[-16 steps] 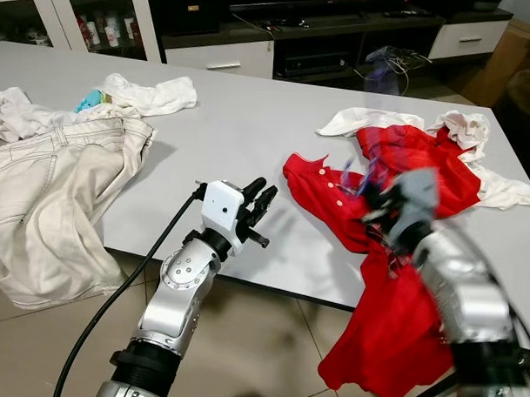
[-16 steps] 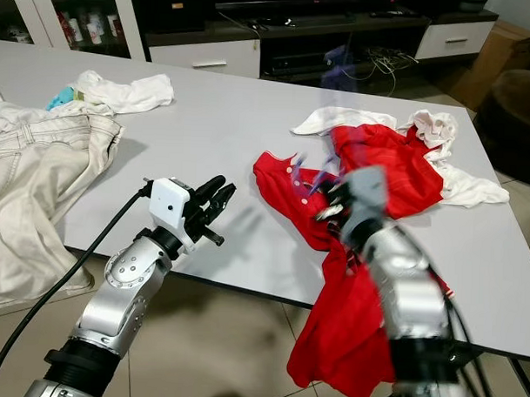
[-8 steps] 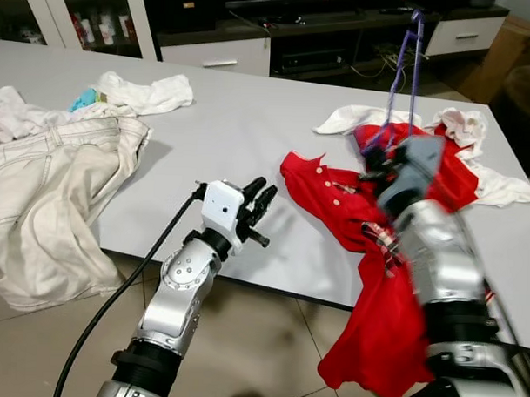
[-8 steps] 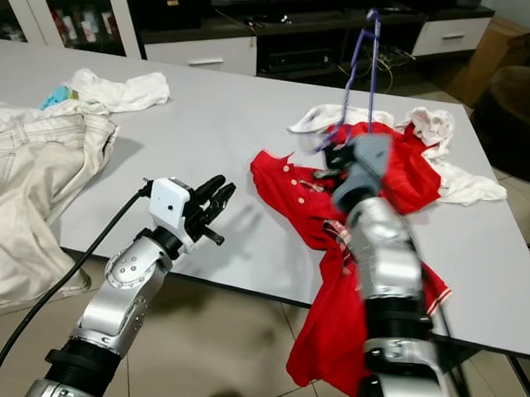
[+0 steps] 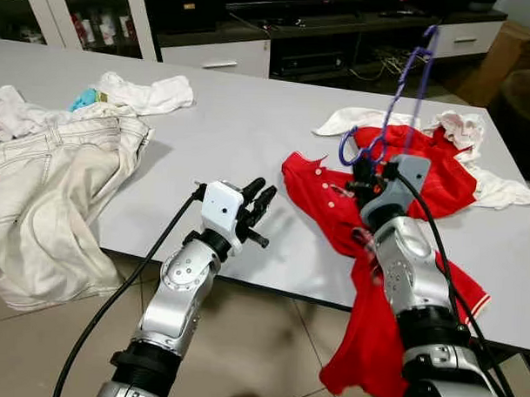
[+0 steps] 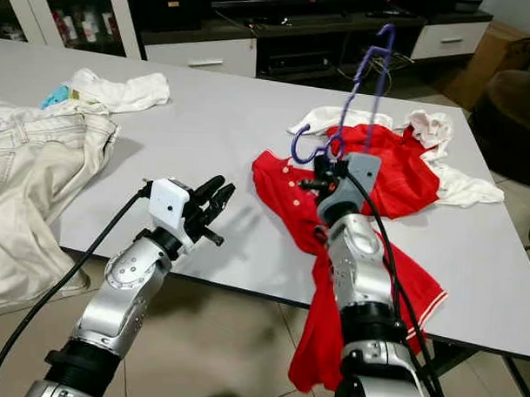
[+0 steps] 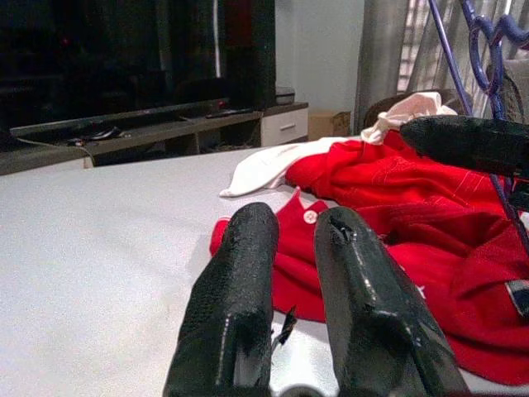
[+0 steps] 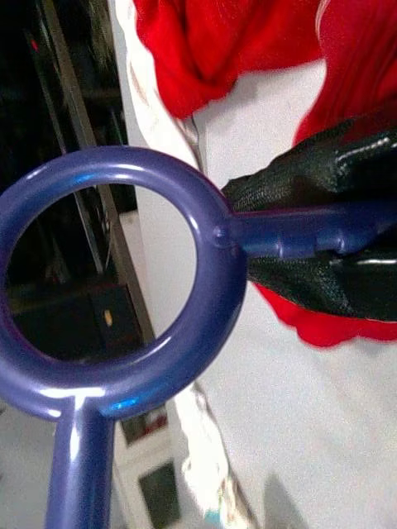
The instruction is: Hang hanger
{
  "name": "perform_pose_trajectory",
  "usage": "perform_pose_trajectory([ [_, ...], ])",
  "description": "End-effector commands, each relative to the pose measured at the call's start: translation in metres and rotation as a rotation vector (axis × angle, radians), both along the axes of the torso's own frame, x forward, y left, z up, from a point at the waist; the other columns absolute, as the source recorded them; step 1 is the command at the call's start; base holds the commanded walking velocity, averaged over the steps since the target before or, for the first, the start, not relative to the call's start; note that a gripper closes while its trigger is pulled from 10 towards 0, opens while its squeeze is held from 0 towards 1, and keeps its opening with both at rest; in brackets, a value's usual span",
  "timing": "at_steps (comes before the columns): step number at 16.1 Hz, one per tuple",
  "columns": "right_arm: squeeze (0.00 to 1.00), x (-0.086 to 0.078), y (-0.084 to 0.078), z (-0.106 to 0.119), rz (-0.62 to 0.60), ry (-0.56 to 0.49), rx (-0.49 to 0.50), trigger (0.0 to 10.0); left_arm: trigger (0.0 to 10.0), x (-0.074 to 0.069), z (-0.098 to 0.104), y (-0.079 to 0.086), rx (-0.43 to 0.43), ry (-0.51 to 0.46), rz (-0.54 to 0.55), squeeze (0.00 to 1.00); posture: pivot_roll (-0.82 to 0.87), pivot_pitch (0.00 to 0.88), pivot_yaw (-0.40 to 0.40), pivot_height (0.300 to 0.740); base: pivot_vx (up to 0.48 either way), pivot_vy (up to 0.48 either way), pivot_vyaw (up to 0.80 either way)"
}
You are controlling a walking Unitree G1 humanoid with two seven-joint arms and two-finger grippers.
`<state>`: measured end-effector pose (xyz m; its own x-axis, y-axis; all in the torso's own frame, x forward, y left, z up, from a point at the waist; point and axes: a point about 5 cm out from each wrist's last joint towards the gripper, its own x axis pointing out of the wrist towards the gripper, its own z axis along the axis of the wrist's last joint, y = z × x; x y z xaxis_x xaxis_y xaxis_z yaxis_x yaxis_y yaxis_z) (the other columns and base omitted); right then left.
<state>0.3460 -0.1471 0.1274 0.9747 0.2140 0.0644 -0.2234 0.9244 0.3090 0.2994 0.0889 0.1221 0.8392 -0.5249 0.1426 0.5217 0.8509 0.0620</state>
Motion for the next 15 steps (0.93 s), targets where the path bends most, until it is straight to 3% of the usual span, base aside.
perform_pose_trajectory([
  [1,0.00,-0.008,0.006,-0.018,0.062,0.077,0.066,10.0,10.0,0.000,0.002,-0.001,0.011,-0.011,-0.004,0.00,-0.08,0.000,-0.006,0.740,0.000,0.000,0.00],
  [6,0.00,-0.020,-0.001,-0.018,0.148,0.079,0.060,10.0,10.0,0.000,0.001,-0.004,0.008,-0.008,-0.012,0.00,-0.09,0.000,-0.005,0.740,0.000,0.000,0.00],
  [12,0.00,0.004,-0.044,0.031,-0.093,-0.058,0.114,10.0,10.0,0.001,0.000,-0.003,0.007,-0.003,-0.007,0.00,-0.08,0.000,-0.013,0.740,0.000,0.000,0.00],
  [15,0.00,0.012,-0.035,0.032,-0.104,-0.057,0.084,10.0,10.0,0.001,-0.001,-0.003,0.007,0.004,-0.002,0.00,-0.07,0.000,-0.016,0.740,0.000,0.000,0.00],
])
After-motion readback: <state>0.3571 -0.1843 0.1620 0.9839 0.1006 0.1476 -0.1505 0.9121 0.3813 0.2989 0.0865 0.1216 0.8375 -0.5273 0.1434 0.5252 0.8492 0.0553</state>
